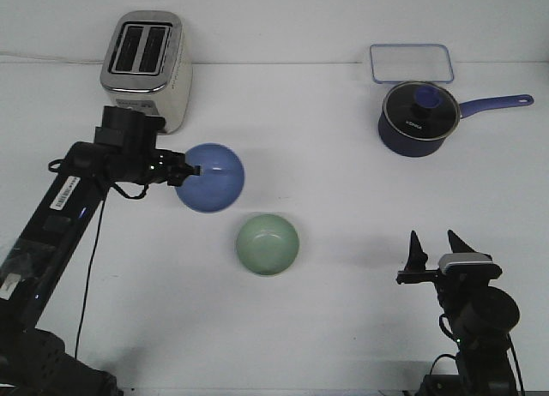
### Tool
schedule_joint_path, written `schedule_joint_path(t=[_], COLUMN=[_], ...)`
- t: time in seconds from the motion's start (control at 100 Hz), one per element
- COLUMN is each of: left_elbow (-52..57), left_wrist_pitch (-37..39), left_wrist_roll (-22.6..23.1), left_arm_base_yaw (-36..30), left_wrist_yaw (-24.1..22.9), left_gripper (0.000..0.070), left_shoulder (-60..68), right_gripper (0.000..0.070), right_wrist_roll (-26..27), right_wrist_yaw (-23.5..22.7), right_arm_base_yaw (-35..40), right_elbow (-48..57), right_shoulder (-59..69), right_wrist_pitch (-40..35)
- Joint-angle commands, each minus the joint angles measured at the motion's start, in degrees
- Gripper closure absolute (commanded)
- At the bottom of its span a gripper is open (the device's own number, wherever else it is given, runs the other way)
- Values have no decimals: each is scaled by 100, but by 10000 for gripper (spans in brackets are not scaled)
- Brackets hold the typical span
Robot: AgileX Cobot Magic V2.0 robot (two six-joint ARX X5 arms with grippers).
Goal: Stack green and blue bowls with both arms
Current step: 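Lift the blue bowl and carry it over the green bowl, then lower the blue bowl into the green bowl and open the left gripper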
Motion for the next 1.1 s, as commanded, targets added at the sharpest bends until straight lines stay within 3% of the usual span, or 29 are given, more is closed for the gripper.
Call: schedule_joint_path(t=[0.0,0.48,1.09], left_elbow=[105,85,-446], left_wrist_pitch=[7,-313,-199], left_wrist_roll=[59,57,26], left_arm_base_yaw=[-205,-1453,-1659], left_wrist_yaw=[50,-7,-90], left_gripper=[692,692,691], left_shoulder=[63,125,144], right_gripper=[208,208,208], right_wrist_roll=[33,33,33], right_wrist_yaw=[15,13,11], right_arm_base_yaw=[7,7,7], right_elbow=[33,33,33], right_shoulder=[4,4,4], right_wrist_pitch=[57,76,101])
